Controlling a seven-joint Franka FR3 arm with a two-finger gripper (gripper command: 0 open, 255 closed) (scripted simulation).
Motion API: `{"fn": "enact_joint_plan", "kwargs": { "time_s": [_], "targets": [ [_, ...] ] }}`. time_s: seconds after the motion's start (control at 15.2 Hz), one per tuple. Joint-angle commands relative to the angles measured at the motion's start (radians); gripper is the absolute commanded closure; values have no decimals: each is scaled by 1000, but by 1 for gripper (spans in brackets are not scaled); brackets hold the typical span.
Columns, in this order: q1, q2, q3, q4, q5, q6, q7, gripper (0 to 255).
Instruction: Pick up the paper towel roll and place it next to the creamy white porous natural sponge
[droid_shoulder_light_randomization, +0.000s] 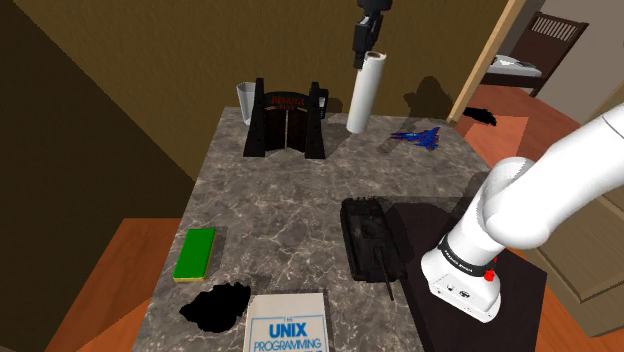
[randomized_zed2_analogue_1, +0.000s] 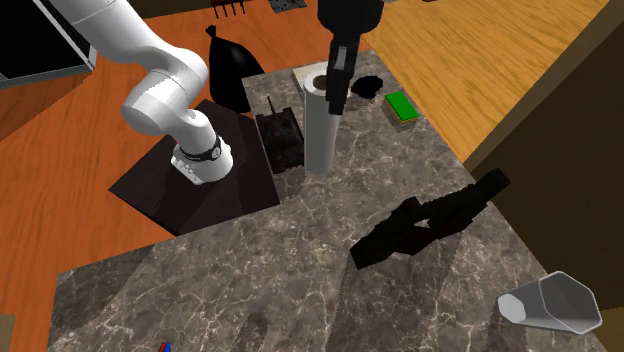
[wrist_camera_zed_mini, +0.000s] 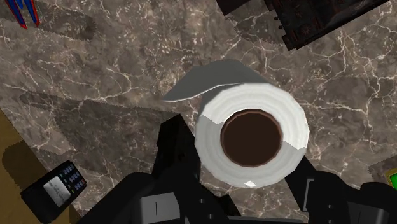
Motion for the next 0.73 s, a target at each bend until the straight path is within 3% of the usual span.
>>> {"fn": "enact_joint_plan", "kwargs": {
  "time_s": [0.0,0.66],
  "targets": [
    [16,-8,32,-16,10,5,49,255],
    [101,-17,198,-85,67,60,293,255]
  ]
}}
